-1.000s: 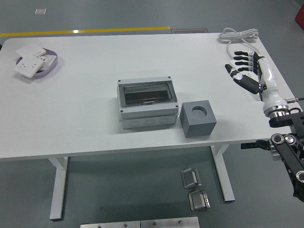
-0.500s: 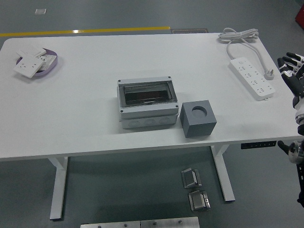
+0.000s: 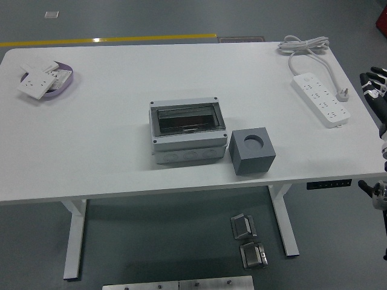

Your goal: Pick up the cylinder from the cube,place it in the box,flap close box

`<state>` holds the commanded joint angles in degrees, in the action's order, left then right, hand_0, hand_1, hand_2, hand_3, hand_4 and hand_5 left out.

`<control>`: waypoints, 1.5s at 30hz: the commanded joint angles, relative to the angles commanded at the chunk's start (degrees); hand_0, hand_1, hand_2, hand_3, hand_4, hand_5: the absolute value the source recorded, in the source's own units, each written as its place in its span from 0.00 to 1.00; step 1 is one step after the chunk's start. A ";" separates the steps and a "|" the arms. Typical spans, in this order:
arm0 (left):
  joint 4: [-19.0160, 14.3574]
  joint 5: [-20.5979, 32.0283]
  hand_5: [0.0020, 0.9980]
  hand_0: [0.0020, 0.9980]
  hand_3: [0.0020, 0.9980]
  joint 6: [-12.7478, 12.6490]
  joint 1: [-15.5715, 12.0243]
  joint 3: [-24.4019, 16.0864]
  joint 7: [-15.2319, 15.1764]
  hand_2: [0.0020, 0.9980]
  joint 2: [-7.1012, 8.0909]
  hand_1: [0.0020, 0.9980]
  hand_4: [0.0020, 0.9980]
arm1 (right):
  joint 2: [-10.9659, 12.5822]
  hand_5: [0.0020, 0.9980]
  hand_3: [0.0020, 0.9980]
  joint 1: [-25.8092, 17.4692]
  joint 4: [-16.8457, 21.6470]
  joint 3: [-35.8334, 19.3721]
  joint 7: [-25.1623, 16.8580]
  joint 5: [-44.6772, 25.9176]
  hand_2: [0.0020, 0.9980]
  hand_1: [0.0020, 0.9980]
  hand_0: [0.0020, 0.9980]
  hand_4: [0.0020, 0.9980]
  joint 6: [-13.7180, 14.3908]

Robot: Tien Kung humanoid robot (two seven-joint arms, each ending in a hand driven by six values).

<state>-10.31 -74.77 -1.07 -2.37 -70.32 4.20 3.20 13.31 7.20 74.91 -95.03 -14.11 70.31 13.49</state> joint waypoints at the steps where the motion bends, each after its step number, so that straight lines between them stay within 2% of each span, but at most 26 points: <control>1: 0.00 -0.04 0.29 0.58 0.61 0.00 0.06 0.02 0.06 0.57 0.08 0.62 0.65 | 0.05 0.38 0.66 0.07 0.02 -0.17 0.02 0.13 0.68 0.67 0.72 0.84 0.11; 15: 0.00 -0.25 0.29 0.58 0.61 0.20 0.80 -0.10 0.01 0.57 1.79 0.62 0.65 | 0.12 0.40 0.66 -0.03 0.07 -3.74 0.31 1.23 0.68 0.67 0.72 0.86 0.62; 28: 0.00 0.13 0.29 0.58 0.61 -0.02 0.26 -0.69 0.43 0.57 0.91 0.62 0.65 | -0.29 0.41 0.65 -0.36 0.39 -4.67 0.58 2.05 0.67 0.67 0.72 0.86 0.57; 45: 0.00 0.31 0.29 0.58 0.61 -0.02 0.32 -0.72 0.62 0.57 0.91 0.62 0.65 | -0.15 0.42 0.65 -0.01 0.21 -3.99 1.26 3.06 0.67 0.67 0.72 0.86 0.69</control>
<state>-10.31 -74.47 -1.09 -2.04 -71.03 4.82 4.11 13.15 7.18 75.12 -99.02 -12.85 73.37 14.18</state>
